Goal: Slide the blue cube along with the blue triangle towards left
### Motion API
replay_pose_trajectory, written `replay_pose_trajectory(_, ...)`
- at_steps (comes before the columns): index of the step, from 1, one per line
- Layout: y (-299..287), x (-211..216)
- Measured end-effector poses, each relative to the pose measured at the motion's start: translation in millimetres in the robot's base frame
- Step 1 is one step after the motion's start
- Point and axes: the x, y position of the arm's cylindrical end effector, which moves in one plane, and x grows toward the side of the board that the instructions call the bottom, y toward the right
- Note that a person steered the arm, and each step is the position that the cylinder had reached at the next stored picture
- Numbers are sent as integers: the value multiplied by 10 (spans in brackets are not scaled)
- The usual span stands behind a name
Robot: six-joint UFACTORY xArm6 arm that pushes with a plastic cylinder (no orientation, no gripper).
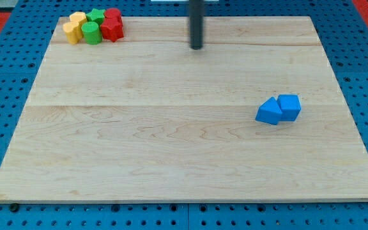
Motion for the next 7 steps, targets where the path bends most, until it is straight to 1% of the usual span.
replay_pose_trajectory(1, 999, 481)
replay_pose_trajectory(2, 1713, 1108)
replay_pose_trajectory(3, 1769, 1595)
replay_pose_trajectory(5, 1103, 1590)
replay_pose_trajectory(6, 875, 1590)
replay_pose_trajectory(7, 463, 1594)
